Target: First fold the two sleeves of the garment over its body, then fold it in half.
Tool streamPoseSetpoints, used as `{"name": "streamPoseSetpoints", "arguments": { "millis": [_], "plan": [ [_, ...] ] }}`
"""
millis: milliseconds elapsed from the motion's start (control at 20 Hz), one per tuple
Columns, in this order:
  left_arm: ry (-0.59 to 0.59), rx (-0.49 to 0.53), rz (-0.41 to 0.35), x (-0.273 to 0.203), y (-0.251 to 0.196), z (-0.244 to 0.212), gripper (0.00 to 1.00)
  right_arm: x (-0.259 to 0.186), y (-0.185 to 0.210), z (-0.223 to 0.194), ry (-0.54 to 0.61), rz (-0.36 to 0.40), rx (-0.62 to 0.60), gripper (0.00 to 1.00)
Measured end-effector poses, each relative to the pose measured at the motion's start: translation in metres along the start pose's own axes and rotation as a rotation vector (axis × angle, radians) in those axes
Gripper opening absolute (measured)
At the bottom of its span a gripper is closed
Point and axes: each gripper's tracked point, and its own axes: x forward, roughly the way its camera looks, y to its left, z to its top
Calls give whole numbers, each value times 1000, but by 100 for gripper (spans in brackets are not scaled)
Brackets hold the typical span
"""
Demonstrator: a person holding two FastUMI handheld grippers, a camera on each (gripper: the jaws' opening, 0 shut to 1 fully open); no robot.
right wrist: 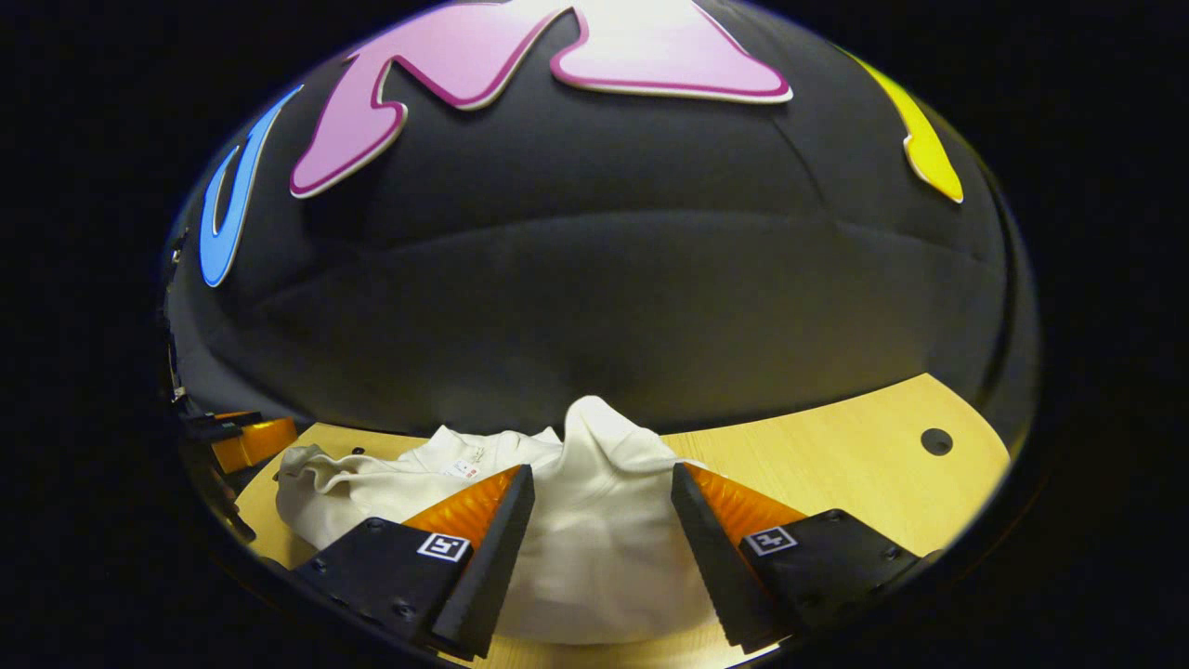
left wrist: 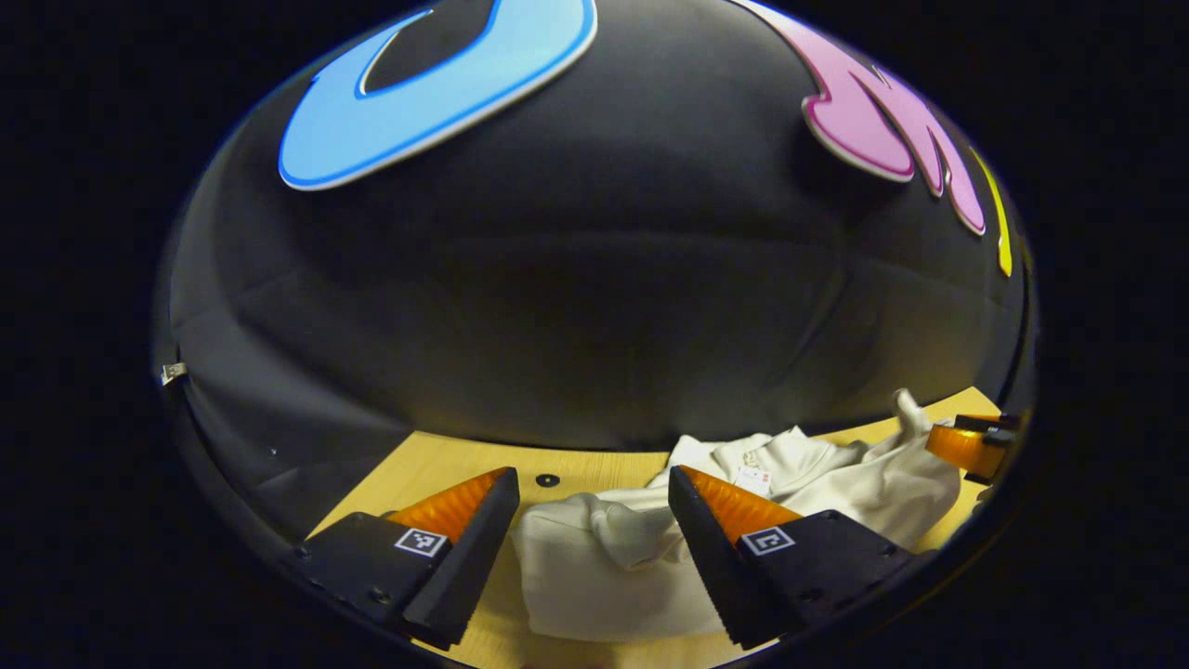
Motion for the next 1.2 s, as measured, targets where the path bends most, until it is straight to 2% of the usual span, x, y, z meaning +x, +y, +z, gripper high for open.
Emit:
{"name": "streamPoseSetpoints", "arguments": {
  "millis": [50,100,200,400,500,750,900,1000,1200],
  "plan": [
    [-6,-3,4,-14,2,7,99,-16,-4,4,-9,-10,-25,92],
    [-16,14,13,-31,8,12,99,-32,-8,10,-24,-28,-51,98],
    [-47,58,41,-68,18,22,99,-69,-7,29,-60,-44,-96,98],
    [-78,-12,-12,-153,12,51,99,-144,-1,82,-143,-74,-134,98],
    [-113,-23,-28,-196,15,72,99,-179,2,109,-188,-90,-126,98],
    [-226,45,-82,-309,17,119,99,-280,15,157,-266,-107,-38,98],
    [-231,-5,-137,-366,11,116,97,-334,23,164,-301,-112,-18,98],
    [-227,-67,-172,-400,9,109,97,-364,28,145,-282,-116,-51,98],
    [-203,-81,-175,-457,25,81,98,-414,35,129,-273,-119,-61,98]
  ]
}}
